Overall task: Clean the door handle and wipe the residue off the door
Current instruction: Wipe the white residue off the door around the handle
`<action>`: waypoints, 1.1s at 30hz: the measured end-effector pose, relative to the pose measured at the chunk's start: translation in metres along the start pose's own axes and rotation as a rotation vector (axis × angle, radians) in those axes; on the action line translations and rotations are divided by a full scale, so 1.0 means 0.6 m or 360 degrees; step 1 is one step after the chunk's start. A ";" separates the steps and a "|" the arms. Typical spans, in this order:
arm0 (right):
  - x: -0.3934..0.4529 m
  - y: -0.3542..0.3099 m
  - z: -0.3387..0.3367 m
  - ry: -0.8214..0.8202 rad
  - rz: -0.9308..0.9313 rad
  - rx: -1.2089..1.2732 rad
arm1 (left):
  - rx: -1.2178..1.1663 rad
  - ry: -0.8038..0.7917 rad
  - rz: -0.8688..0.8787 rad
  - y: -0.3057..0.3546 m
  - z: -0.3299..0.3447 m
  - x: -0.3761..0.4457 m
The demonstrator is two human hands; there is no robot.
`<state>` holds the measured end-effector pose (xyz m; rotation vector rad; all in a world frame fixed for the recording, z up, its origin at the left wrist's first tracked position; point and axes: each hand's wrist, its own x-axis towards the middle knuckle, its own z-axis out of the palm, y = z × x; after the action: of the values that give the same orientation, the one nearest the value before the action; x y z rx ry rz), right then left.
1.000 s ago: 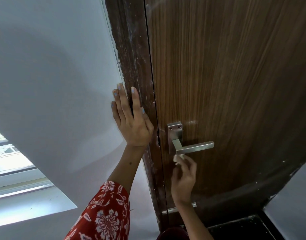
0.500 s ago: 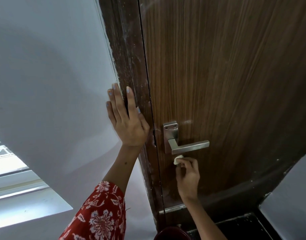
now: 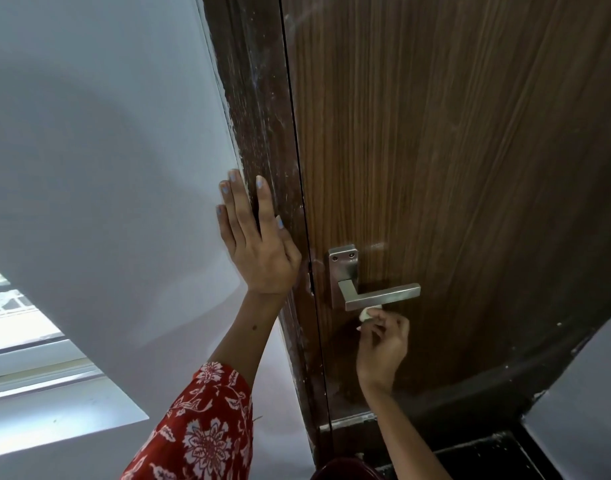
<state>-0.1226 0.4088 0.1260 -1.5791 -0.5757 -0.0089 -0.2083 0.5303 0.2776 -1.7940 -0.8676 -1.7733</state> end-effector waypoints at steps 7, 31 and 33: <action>-0.063 -0.038 0.039 -0.0258 -0.0534 -0.0071 | -0.0002 -0.0007 0.0003 -0.002 0.000 0.001; -0.021 -0.129 0.066 -0.0217 -0.1366 -0.0400 | -0.0027 -0.0013 -0.0012 -0.008 0.004 -0.005; -0.027 -0.110 0.062 -0.0269 -0.1406 -0.0466 | -0.0021 -0.0024 -0.0003 -0.009 0.003 -0.006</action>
<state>-0.1731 0.4368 0.1780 -1.4904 -1.4162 -0.6519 -0.2105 0.5348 0.2732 -1.8176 -0.8656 -1.7728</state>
